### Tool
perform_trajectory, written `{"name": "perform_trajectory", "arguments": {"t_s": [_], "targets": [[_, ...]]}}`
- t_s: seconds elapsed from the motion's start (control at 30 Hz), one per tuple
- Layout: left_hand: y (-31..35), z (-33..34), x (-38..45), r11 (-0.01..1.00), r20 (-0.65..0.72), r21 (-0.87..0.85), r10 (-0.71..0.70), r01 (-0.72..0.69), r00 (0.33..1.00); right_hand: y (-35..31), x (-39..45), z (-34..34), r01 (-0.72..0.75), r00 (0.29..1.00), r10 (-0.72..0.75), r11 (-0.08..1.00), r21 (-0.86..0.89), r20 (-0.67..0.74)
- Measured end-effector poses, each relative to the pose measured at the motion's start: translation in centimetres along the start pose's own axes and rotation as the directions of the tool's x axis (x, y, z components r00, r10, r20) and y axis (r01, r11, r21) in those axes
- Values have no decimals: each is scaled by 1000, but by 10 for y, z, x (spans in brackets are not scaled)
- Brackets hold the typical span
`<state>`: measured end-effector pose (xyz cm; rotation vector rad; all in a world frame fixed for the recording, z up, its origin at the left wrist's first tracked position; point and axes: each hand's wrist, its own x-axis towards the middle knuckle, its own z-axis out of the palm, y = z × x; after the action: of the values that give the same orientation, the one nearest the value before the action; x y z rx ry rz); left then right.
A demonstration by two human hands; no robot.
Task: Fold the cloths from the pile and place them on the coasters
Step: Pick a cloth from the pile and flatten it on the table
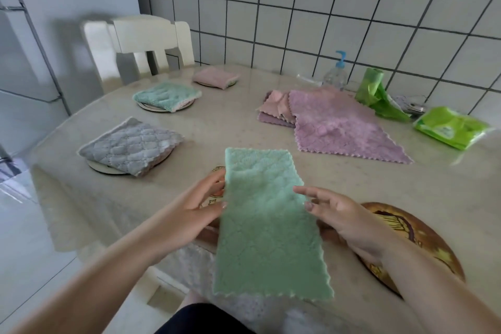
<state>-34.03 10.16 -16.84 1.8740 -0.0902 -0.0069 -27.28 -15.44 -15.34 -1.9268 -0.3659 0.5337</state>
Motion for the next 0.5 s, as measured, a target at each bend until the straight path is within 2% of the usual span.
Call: {"name": "perform_trajectory", "arguments": {"t_s": [0.07, 0.2, 0.27, 0.37, 0.43, 0.5], "targets": [[1, 3, -15, 991, -12, 99, 94, -93, 995, 1, -11, -1, -31, 999, 31, 1000, 4, 19], [-13, 9, -37, 952, -9, 258, 175, -166, 985, 4, -26, -4, -109, 989, 104, 993, 43, 102], [-21, 10, -41, 857, -5, 433, 310, -278, 951, 6, -31, -5, -85, 990, 85, 996, -5, 110], [-30, 9, -39, 648, 78, 637, 484, -417, 872, 9, -37, -1, 54, 994, -42, 991, -125, 98], [-33, 6, -35, 569, 87, 699, 534, -434, 841, 14, -39, 1, 208, 977, -211, 891, -403, 38], [-32, 3, -31, 507, 120, 743, 541, -436, 833, 20, -36, 1, 339, 904, -424, 628, -700, 57]]}}
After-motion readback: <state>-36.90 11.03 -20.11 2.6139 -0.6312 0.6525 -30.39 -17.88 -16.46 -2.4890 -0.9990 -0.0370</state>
